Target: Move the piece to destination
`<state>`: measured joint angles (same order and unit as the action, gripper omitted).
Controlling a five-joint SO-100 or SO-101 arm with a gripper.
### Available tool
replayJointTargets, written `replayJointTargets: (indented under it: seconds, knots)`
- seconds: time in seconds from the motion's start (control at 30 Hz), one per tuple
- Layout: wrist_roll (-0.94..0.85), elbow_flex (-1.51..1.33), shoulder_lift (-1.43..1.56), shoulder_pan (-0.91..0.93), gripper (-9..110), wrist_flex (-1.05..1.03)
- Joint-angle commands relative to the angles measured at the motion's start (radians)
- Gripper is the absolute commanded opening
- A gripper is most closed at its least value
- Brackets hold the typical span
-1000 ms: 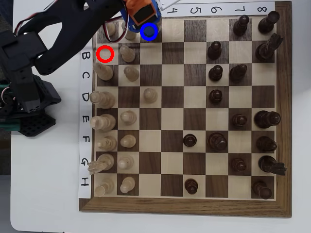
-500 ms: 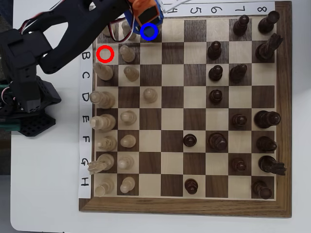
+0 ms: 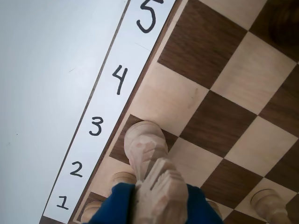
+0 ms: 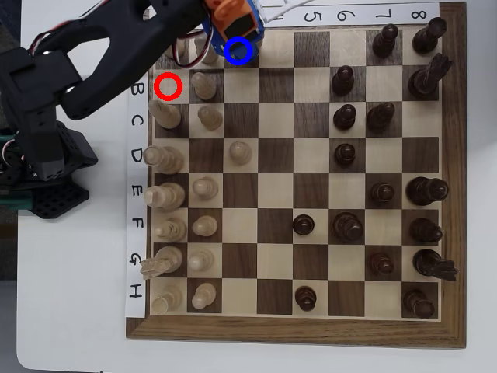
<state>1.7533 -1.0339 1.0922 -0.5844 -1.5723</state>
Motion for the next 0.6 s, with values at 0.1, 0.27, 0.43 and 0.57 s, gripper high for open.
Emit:
replayJointTargets:
  seconds: [0.1, 0.27, 0.43, 0.57]
  knots:
    - [0.58, -0.13, 0.204, 0.044, 0, 0.086]
    - [0.583, -0.224, 0.281, 0.043, 0, 0.094]
    - [0.584, -0.299, 0.35, 0.021, 0, 0.11]
    - [0.592, -0.327, 0.377, -0.005, 0, 0.118]
